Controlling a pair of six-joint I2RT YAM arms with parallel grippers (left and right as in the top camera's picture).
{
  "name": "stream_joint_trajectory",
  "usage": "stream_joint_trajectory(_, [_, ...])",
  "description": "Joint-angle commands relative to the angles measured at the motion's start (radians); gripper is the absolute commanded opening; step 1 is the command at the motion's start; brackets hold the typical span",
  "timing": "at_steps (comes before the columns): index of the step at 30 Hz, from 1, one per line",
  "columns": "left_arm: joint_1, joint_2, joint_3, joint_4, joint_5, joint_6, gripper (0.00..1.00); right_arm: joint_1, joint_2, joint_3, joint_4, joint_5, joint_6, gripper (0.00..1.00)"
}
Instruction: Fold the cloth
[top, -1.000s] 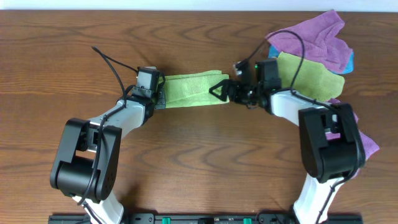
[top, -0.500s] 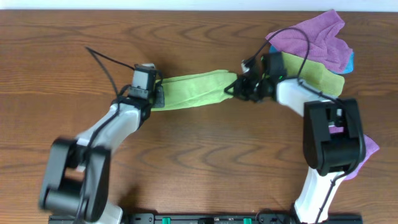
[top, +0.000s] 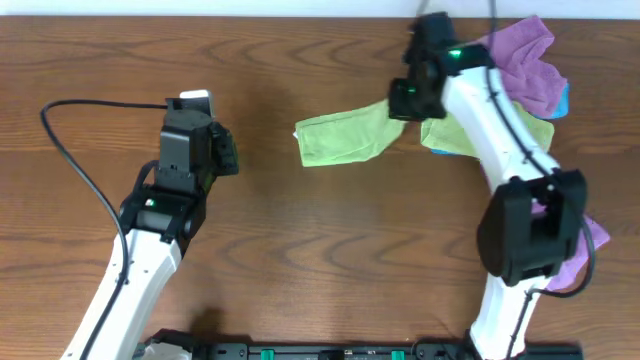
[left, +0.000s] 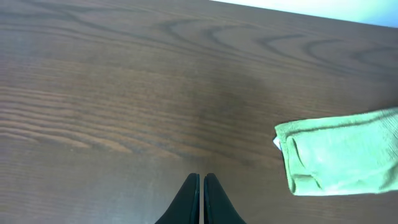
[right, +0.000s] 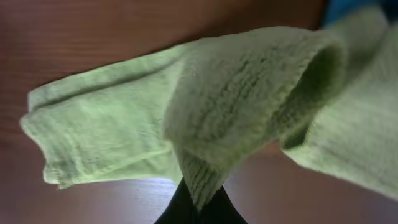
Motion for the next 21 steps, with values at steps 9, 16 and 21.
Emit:
stream_joint_trajectory(9, [0.003,-0.064,-0.002,-0.027,-0.008,-0.011,0.05,0.325,0.108,0.016,0.051,0.293,-0.087,0.01])
stream_joint_trajectory(16, [0.003,-0.089,-0.002,-0.041,-0.008,-0.012,0.06,0.34,0.141,0.016,0.071,0.267,-0.086,0.01])
stream_joint_trajectory(21, [0.003,-0.089,-0.002,-0.046,-0.008,-0.013,0.06,0.346,0.142,0.016,0.109,0.097,-0.085,0.06])
